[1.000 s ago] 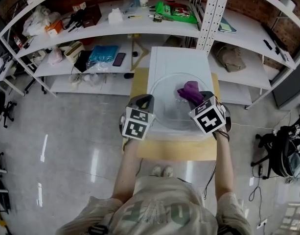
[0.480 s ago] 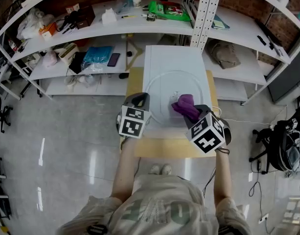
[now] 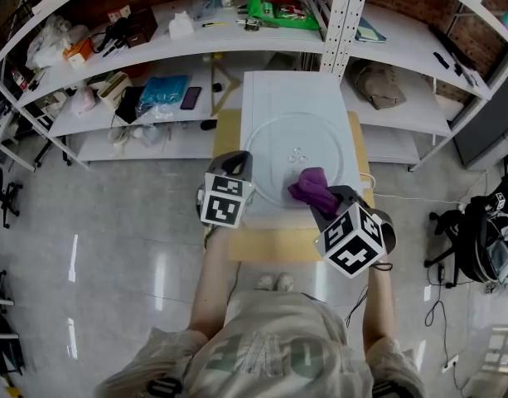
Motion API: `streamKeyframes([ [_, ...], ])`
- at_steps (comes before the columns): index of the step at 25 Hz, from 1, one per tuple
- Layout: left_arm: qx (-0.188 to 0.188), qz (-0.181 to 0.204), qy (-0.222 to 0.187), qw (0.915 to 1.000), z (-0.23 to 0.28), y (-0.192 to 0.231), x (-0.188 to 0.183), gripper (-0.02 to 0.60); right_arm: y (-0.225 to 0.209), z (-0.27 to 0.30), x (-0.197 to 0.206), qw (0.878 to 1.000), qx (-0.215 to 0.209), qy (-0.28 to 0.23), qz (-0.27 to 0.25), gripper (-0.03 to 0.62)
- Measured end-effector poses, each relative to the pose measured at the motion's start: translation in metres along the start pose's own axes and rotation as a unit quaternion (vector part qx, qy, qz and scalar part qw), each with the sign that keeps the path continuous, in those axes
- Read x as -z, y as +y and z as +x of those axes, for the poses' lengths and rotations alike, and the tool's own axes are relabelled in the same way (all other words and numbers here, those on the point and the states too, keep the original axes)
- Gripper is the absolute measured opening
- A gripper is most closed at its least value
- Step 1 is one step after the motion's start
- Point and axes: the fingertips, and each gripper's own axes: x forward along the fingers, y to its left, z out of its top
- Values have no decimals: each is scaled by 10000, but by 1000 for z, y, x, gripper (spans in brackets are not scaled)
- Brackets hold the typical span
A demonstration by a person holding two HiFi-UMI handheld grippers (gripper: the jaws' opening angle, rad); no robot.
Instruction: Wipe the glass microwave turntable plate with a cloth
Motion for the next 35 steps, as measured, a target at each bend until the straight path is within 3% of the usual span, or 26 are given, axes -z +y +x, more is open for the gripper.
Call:
streamKeyframes([
  [6, -12, -7, 17, 10000, 1, 0, 2, 2, -5, -4, 0, 10000, -14, -96, 15, 57],
  [14, -7, -23, 8, 10000, 2, -2, 0, 2, -107, 1, -29, 9952, 906, -356, 64, 57],
  [20, 5, -8, 84, 10000, 2, -3, 1, 2, -164, 45, -26, 9907, 1222, -247, 539, 57],
  [24, -1, 19, 99, 9999, 2, -2, -1, 2, -171, 63, -9, 9886, 1221, -97, 870, 57],
  [35, -49, 30, 121, 9999, 3, -1, 4, 2, -142, 59, -3, 9937, 883, -56, 682, 57],
])
